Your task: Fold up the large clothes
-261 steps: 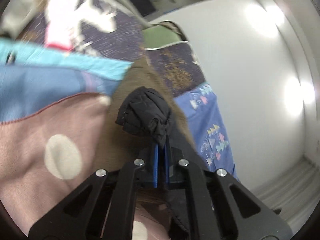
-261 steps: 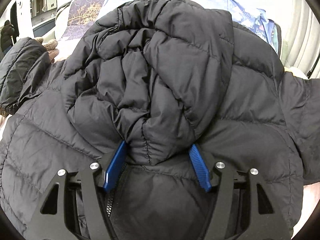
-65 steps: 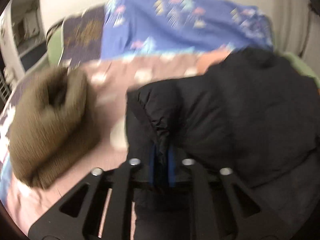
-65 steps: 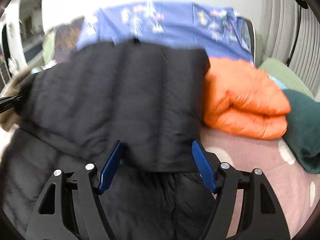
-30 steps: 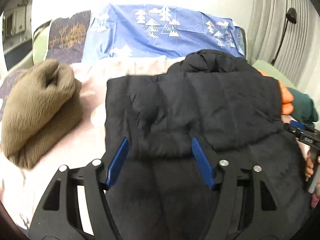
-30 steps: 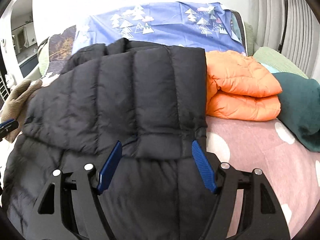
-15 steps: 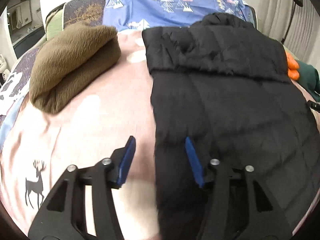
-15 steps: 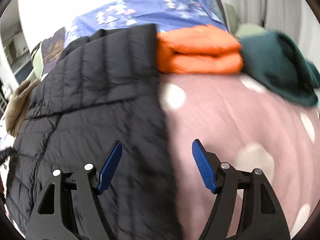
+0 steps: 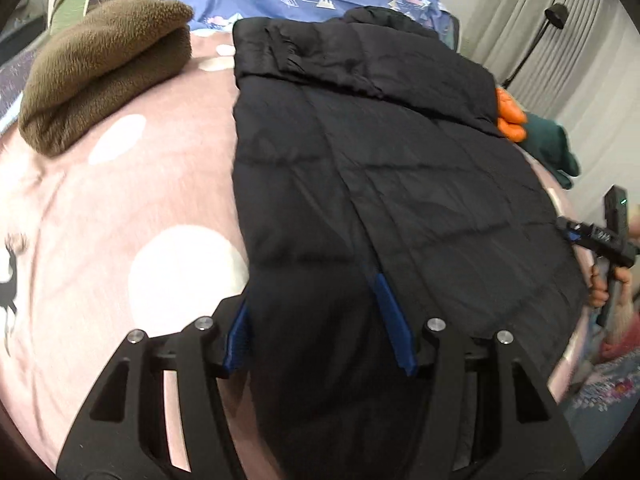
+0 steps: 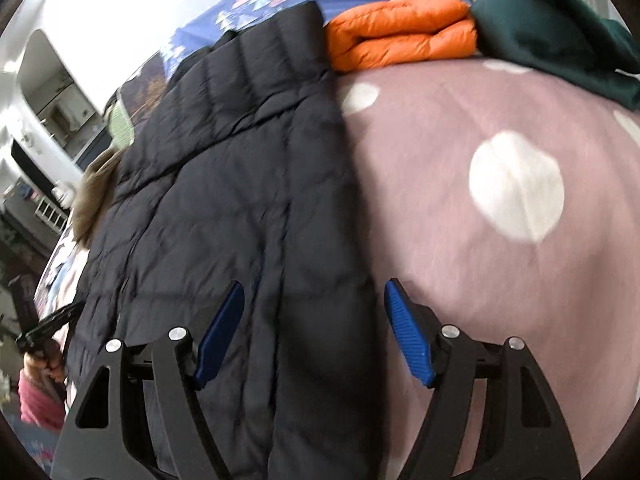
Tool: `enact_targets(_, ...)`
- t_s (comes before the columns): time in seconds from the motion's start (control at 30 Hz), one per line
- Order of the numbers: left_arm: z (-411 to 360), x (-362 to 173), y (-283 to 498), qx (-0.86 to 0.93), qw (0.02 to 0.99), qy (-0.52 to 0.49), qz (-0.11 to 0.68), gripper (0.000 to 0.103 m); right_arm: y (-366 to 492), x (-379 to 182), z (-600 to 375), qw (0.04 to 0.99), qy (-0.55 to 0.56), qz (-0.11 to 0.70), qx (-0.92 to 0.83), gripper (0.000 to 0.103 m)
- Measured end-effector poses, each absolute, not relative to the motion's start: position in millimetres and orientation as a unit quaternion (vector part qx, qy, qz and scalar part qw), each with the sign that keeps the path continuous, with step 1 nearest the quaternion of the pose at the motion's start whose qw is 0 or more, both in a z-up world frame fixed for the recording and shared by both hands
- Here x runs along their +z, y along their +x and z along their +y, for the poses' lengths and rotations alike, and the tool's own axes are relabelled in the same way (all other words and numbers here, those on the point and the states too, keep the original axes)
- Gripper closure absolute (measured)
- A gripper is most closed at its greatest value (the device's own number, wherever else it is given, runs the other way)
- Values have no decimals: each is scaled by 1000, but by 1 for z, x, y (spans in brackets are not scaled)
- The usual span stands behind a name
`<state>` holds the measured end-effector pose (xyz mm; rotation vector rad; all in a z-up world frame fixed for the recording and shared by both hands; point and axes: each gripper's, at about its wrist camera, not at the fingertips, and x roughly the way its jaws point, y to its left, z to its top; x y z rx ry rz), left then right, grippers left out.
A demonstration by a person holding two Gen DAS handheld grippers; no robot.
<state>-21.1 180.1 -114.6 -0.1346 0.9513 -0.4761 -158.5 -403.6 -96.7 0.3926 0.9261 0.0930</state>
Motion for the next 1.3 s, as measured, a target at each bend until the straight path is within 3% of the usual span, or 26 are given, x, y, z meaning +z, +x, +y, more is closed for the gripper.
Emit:
enact_targets(0.17,177,-116,-41,-254,854,-63,449,53,-182,-100,-401,873,199,440,69,33)
enact_targets(0.4,174,-115,-52,-248,856,-73,449,54,-196,-97,-396,869,223,433,83,34)
enact_targets(0.5,176,-116,-54,-246,856,-83,447,62,-197,-98,-397,868,234,428,92,41)
enact_targets(0.53,177,-117,-53,-243,857,-89,447,80,-196,-99,-397,867,236,429,88,51)
enact_targets(0.57,179,-116,-52,-236,857,-95,447,92,-193,-99,-396,868,234,433,72,72)
enact_targets(0.63,183,-102,-53,-227,868,-114,427,97,-190,-91,-396,872,236,427,53,93)
enact_targets(0.67,181,-90,-57,-227,877,-107,409,97,-190,-84,-396,876,238,415,56,96)
enact_targets(0.93,175,-22,-94,-235,914,-52,327,97,-225,-12,-387,916,226,318,90,99)
enact_targets(1.3,199,6,-140,-238,929,-78,272,97,-266,7,-398,917,267,270,120,99)
